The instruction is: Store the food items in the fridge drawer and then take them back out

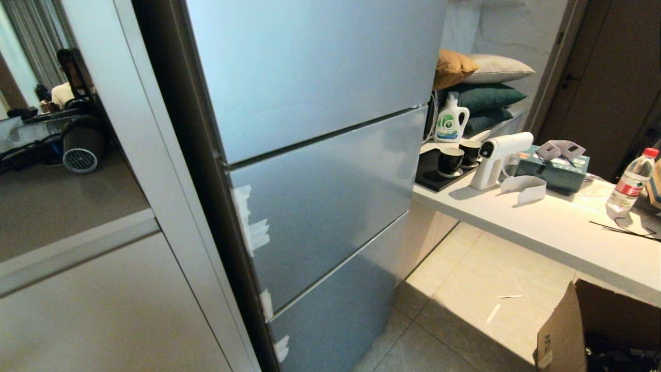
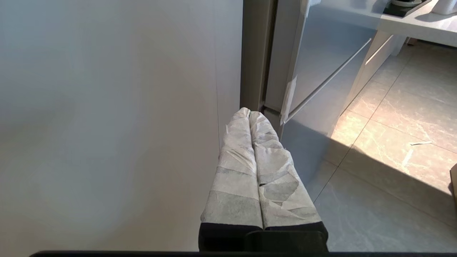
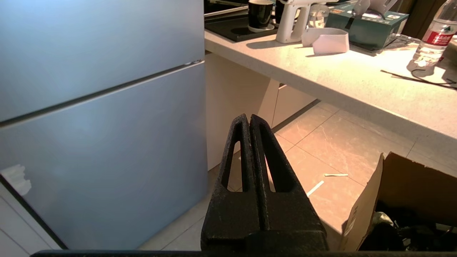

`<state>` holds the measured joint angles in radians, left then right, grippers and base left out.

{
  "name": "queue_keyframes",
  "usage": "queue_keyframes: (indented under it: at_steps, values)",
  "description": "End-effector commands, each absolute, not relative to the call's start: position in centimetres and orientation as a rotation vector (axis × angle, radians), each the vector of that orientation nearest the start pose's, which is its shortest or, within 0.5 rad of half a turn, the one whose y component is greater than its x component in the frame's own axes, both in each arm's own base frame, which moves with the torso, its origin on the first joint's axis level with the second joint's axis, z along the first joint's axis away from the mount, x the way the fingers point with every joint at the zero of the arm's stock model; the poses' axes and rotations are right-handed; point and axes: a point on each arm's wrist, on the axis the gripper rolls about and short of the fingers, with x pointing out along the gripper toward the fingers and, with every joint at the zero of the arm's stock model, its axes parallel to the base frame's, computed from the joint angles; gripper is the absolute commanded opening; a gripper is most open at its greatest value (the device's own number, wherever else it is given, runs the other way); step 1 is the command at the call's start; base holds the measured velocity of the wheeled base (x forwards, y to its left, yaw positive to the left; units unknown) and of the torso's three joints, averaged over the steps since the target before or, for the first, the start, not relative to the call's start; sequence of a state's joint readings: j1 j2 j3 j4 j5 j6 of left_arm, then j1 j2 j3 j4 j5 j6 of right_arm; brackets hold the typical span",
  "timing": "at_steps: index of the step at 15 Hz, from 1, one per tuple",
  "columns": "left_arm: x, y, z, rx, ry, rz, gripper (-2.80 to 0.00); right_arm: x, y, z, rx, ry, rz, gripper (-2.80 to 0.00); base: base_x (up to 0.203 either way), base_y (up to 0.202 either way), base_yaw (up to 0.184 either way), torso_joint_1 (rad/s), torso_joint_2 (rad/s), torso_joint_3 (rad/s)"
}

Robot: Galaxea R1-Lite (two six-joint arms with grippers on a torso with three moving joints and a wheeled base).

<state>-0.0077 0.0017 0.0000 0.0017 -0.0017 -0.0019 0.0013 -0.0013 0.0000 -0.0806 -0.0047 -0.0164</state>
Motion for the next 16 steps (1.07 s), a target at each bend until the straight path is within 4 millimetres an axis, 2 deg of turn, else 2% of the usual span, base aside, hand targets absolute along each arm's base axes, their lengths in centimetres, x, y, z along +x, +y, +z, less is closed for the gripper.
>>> queue_keyframes:
  at_steps: [1, 8, 16]
  values:
    - [-2.27, 0.01, 7.54, -0.002, 0.003, -0.009, -2.80, -2.08, -0.01, 7.52, -0.015, -0.052, -0.003, -2.80, 0.000, 0.000, 0.000, -0.153, 0.34, 0.179]
    - [-2.27, 0.01, 7.54, 0.000, 0.003, -0.009, -2.80, -2.08, -0.02, 7.56, 0.008, -0.056, -0.004, -2.80, 0.000, 0.000, 0.000, -0.156, 0.36, 0.202]
    - [-2.27, 0.01, 7.58, 0.013, -0.001, -0.009, -2.80, -2.08, -0.02, 7.56, 0.008, -0.055, -0.004, -2.80, 0.000, 0.000, 0.000, -0.203, 0.50, 0.295]
